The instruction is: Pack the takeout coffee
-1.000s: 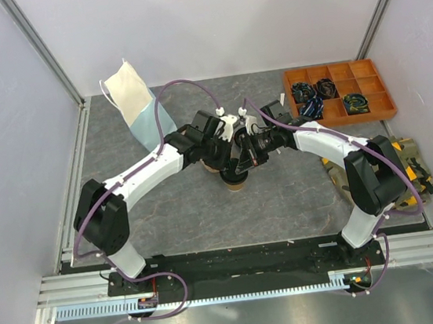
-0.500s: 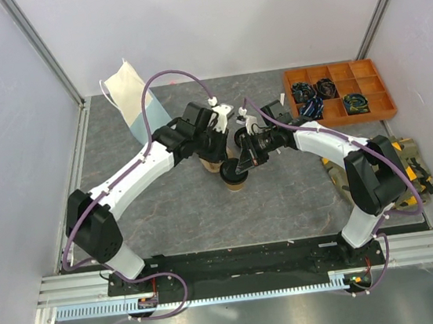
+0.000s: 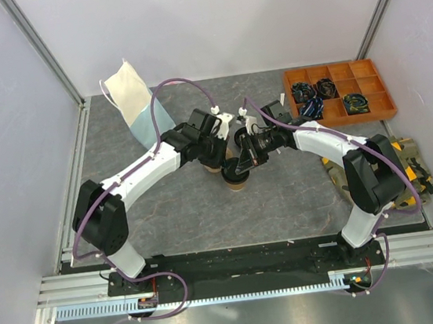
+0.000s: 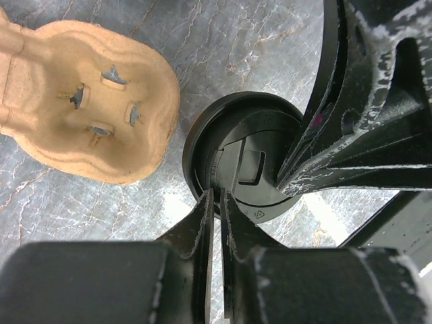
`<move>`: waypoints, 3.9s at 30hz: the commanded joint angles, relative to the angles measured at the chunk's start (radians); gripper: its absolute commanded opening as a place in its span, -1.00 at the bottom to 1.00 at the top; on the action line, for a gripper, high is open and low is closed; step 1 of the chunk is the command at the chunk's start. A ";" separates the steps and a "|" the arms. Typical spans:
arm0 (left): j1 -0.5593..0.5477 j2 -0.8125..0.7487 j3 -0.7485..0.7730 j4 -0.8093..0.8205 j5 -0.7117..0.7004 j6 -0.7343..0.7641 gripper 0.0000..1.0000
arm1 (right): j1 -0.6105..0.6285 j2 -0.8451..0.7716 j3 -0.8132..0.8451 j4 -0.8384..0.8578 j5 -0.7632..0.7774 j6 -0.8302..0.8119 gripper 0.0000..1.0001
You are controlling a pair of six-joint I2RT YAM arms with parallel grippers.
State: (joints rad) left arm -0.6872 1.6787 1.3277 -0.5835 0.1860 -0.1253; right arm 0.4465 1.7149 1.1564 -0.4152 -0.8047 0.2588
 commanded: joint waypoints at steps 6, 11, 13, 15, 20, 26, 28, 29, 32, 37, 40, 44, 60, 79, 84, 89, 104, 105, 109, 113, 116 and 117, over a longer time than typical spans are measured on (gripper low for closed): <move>-0.002 -0.083 0.054 -0.044 0.029 -0.025 -0.80 | -0.002 0.032 -0.015 -0.019 0.061 -0.029 -0.78; -0.006 -0.090 0.094 -0.058 0.058 -0.048 -0.80 | -0.003 0.035 -0.015 -0.019 0.059 -0.027 -0.78; -0.009 -0.073 0.088 -0.058 0.064 -0.050 -0.80 | -0.003 0.035 -0.014 -0.020 0.058 -0.026 -0.78; -0.011 -0.059 0.079 -0.046 0.061 -0.046 -0.80 | -0.005 0.037 -0.014 -0.020 0.058 -0.026 -0.78; -0.011 0.004 -0.001 -0.022 0.041 -0.045 -0.81 | -0.009 0.043 -0.014 -0.022 0.059 -0.026 -0.78; -0.011 0.020 -0.068 -0.019 0.044 -0.046 -0.82 | -0.012 0.051 -0.017 -0.022 0.059 -0.029 -0.78; -0.011 0.007 -0.045 -0.019 0.041 -0.040 -0.82 | -0.012 0.052 -0.015 -0.022 0.059 -0.030 -0.78; -0.011 0.001 -0.036 -0.018 0.038 -0.040 -0.82 | -0.012 0.052 -0.014 -0.022 0.056 -0.030 -0.79; -0.011 -0.033 -0.006 -0.018 0.059 -0.037 -0.79 | -0.012 0.051 -0.011 -0.022 0.047 -0.030 -0.78; -0.008 -0.102 0.047 -0.012 0.116 -0.027 -0.39 | -0.011 0.023 0.031 -0.020 -0.005 -0.029 -0.68; 0.000 -0.126 0.079 -0.009 0.133 -0.016 -0.20 | -0.012 -0.004 0.068 -0.020 -0.019 -0.032 -0.57; 0.037 -0.152 0.108 -0.006 0.194 -0.020 -0.08 | -0.012 -0.044 0.129 -0.030 -0.028 -0.036 -0.42; 0.253 -0.422 0.031 -0.033 0.565 0.036 0.49 | 0.191 -0.029 0.377 -0.270 0.583 -0.354 0.86; 0.752 -0.528 0.061 0.229 0.966 -0.367 0.51 | 0.624 0.100 0.467 -0.459 0.894 -0.983 0.53; 0.753 -0.542 0.031 0.252 0.972 -0.381 0.54 | 0.641 0.123 0.460 -0.462 0.908 -0.992 0.33; 0.759 -0.556 0.018 0.272 0.965 -0.398 0.54 | 0.641 0.097 0.390 -0.415 0.915 -0.987 0.29; 0.824 -0.522 -0.051 0.544 0.994 -0.678 0.55 | 0.716 0.307 0.422 -0.358 1.142 -1.141 0.04; 0.825 -0.521 -0.051 0.547 0.994 -0.682 0.55 | 0.719 0.317 0.419 -0.349 1.165 -1.153 0.04; 0.825 -0.519 -0.059 0.554 0.997 -0.692 0.56 | 0.730 0.350 0.397 -0.312 1.268 -1.182 0.03; 0.825 -0.519 -0.068 0.559 0.998 -0.695 0.56 | 0.729 0.354 0.376 -0.316 1.306 -1.195 0.04; 0.825 -0.517 -0.070 0.565 1.000 -0.698 0.56 | 0.722 0.350 0.335 -0.321 1.314 -1.210 0.03; 0.824 -0.516 -0.068 0.567 1.000 -0.698 0.56 | 0.719 0.345 0.324 -0.321 1.316 -1.211 0.04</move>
State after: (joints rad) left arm 0.1299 1.1599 1.2610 -0.0700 1.1580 -0.7891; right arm 1.1736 2.0716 1.5280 -0.7353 0.4377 -0.9203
